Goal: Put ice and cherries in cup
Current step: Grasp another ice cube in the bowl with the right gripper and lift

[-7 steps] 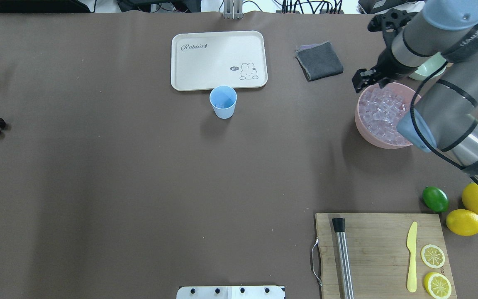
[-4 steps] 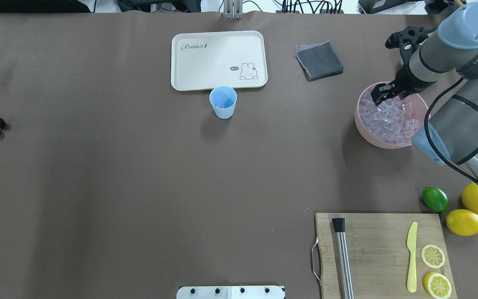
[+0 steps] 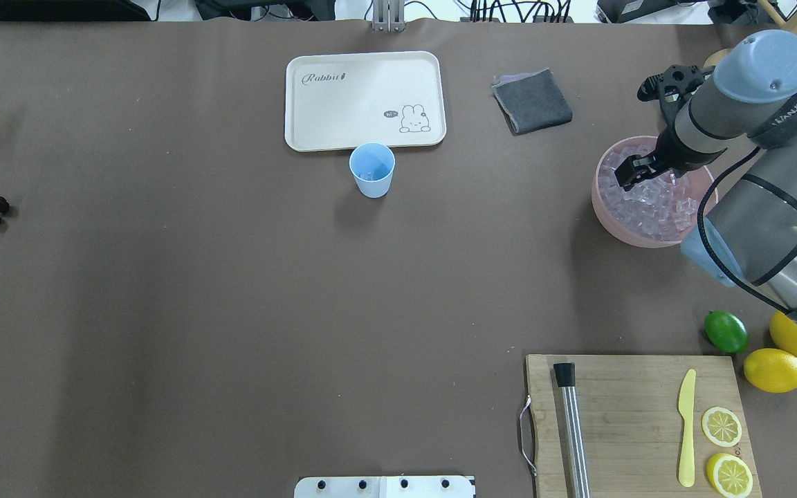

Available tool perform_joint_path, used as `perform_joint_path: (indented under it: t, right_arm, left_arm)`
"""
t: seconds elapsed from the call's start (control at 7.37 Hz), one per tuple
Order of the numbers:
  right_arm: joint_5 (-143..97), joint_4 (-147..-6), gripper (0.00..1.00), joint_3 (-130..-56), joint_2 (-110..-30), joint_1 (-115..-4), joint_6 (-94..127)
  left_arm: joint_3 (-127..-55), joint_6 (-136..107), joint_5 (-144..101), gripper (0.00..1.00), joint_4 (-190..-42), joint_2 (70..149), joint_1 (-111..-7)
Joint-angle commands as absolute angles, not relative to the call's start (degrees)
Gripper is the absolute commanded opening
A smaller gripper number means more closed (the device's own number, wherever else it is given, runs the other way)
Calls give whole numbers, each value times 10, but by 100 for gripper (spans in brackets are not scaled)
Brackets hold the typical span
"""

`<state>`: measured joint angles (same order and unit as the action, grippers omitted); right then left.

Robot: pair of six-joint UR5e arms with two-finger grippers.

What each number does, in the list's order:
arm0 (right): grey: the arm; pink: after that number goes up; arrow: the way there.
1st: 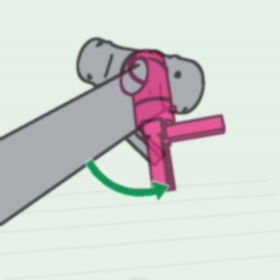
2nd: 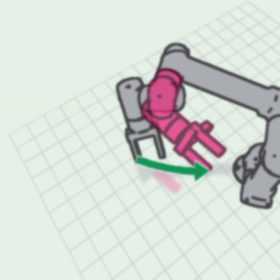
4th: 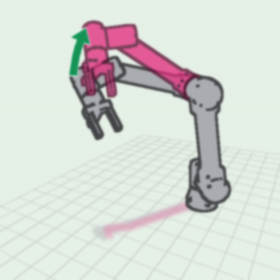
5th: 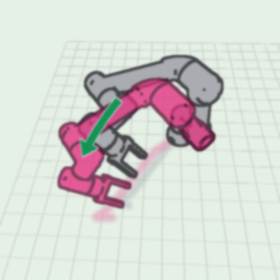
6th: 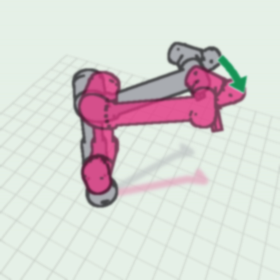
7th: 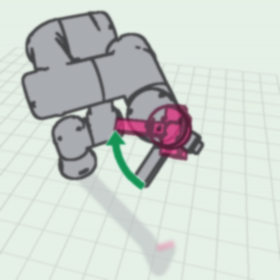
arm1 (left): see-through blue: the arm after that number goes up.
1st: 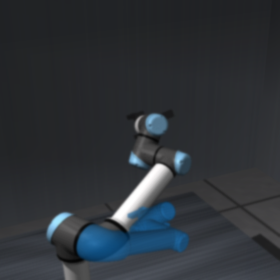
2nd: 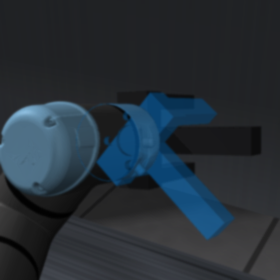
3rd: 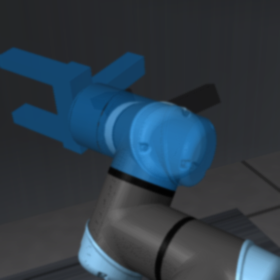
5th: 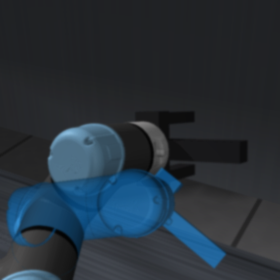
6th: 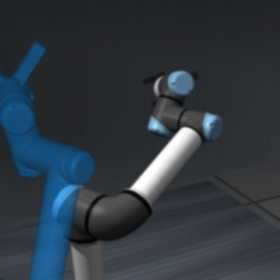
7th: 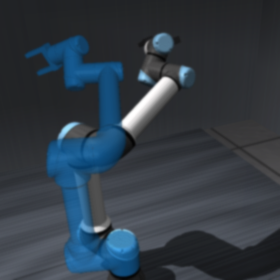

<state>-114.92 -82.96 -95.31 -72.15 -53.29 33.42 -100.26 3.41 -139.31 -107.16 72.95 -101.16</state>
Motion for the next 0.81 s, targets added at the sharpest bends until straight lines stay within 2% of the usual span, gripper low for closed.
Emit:
perform_joint_path:
  t: [0.0,0.54,0.68]
  right_arm:
    - [-1144,-829,94,-952,-721,-525,336]
    - [-1138,-749,93,-896,-716,-518,337]
    - [-1140,-749,83,-898,-716,-518,336]
  left_arm:
    - [-1004,35,-1393,98,-1071,729,-1013]
    - [-1000,35,-1393,98,-1080,725,-1013]
    - [-1000,35,-1393,98,-1080,724,-1013]
